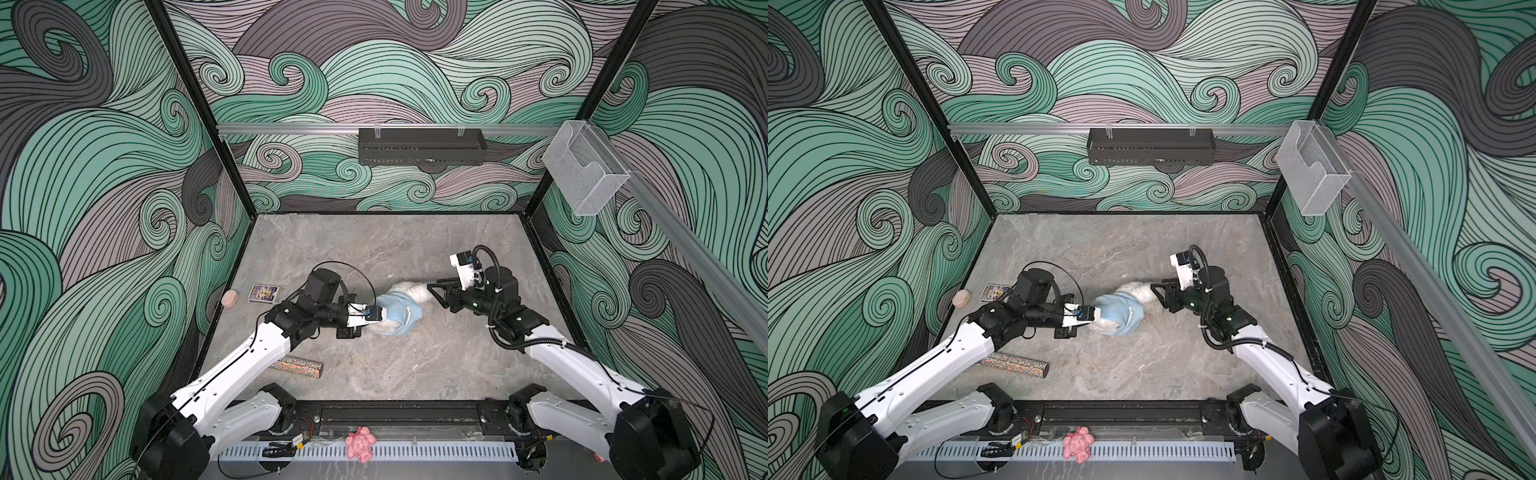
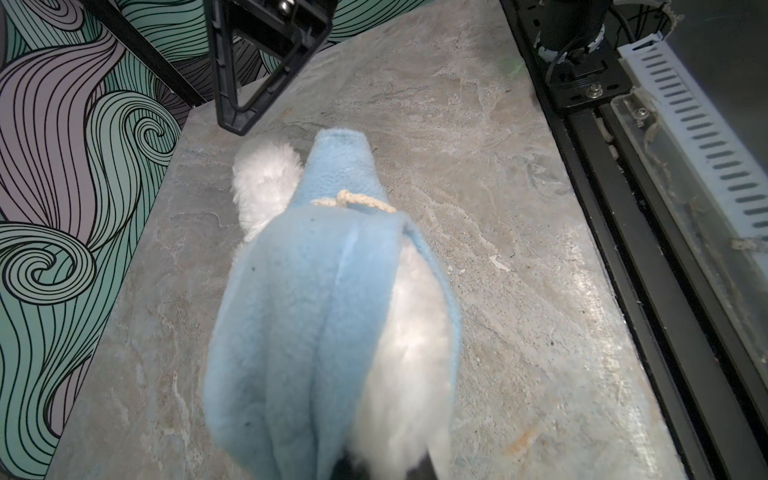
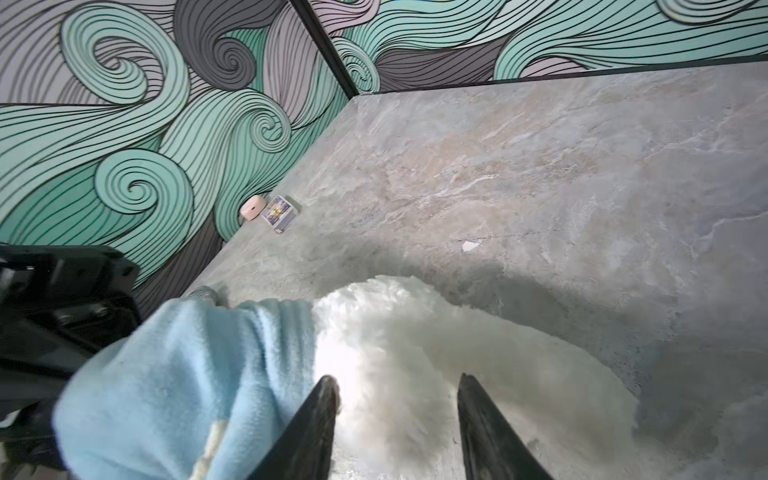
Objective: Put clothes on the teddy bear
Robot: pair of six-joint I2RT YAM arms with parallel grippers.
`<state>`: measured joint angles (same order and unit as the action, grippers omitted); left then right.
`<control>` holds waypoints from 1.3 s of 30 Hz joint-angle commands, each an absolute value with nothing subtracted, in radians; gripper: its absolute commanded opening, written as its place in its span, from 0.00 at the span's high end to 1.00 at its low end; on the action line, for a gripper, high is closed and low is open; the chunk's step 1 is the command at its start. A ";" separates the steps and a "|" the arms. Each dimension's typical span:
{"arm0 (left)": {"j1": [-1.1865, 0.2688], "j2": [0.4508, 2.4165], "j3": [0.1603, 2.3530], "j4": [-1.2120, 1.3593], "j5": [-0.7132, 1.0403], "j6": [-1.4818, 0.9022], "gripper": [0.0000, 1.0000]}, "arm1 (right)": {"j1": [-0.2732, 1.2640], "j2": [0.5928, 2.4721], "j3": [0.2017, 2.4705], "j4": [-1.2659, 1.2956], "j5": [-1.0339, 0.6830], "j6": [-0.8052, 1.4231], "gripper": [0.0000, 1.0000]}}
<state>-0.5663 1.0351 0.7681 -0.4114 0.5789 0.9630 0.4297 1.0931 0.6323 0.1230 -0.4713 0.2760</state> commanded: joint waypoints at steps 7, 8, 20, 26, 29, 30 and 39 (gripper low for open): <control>-0.576 1.040 0.768 -0.426 0.577 1.020 1.00 | 0.556 1.202 0.768 -0.009 -0.536 0.205 0.57; -0.577 1.042 0.769 -0.427 0.576 1.018 1.00 | 0.570 1.213 0.785 -0.036 -0.528 0.186 0.57; -0.580 1.055 0.773 -0.443 0.578 1.015 1.00 | 0.644 1.352 0.873 -0.142 -0.455 0.139 0.73; -0.583 1.052 0.774 -0.481 0.579 1.047 1.00 | 0.624 1.336 0.860 -0.135 -0.243 0.245 1.00; -0.618 1.058 0.780 -0.553 0.559 1.107 1.00 | 0.513 1.328 0.823 -0.089 -0.242 0.415 1.00; -0.636 1.060 0.780 -0.570 0.544 1.120 1.00 | 0.465 1.327 0.794 -0.040 -0.265 0.481 1.00; -0.753 1.071 0.785 -0.643 0.452 1.144 1.00 | 0.280 1.420 0.713 0.131 -0.311 0.685 1.00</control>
<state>-0.7307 1.0988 0.7815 -0.4068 0.3893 1.1194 0.3985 1.3739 0.7216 0.0544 -0.6014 0.6052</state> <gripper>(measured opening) 0.061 0.052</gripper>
